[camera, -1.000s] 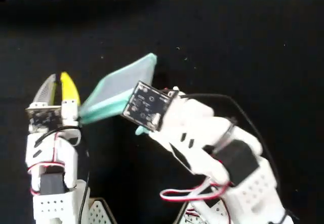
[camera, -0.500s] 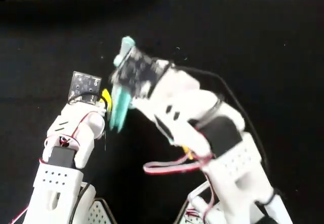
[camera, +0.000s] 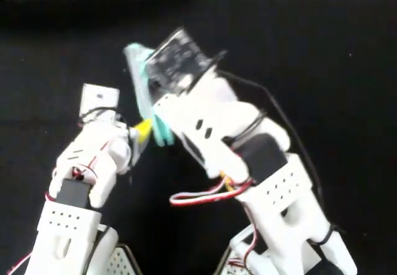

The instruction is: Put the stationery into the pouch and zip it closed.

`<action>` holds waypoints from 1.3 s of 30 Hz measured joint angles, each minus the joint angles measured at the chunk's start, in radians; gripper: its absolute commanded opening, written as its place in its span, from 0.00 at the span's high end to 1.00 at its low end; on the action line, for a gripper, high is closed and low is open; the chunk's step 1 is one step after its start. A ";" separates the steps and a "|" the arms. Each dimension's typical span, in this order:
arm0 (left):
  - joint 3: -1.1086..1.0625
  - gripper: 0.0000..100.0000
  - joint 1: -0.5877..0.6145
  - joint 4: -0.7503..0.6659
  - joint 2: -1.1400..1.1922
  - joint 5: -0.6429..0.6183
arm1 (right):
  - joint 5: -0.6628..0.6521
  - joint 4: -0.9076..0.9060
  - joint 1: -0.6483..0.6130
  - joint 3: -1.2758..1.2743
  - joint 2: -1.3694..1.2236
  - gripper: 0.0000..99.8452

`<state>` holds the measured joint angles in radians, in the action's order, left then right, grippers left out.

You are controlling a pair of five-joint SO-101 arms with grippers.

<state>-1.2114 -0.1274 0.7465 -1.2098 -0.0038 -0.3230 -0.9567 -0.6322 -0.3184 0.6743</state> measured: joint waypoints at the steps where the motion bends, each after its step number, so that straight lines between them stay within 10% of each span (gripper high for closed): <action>1: -0.002 0.76 -0.028 0.000 0.000 0.000 | -0.017 0.000 -0.017 0.000 0.000 0.97; 8: -0.002 0.76 -0.115 0.000 0.000 -0.002 | -0.049 -0.012 -0.038 -0.002 0.000 0.97; 29: 0.072 0.76 0.396 0.035 -0.180 -0.063 | -0.221 -0.063 -0.112 -0.048 0.000 0.99; 39: 0.173 0.76 0.244 0.298 -0.569 0.114 | -0.250 -0.069 -0.115 -0.048 0.000 0.99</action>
<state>-1.0380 0.1166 1.0441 -1.7791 0.1097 -0.5731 -1.0257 -0.7472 -0.3659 0.6743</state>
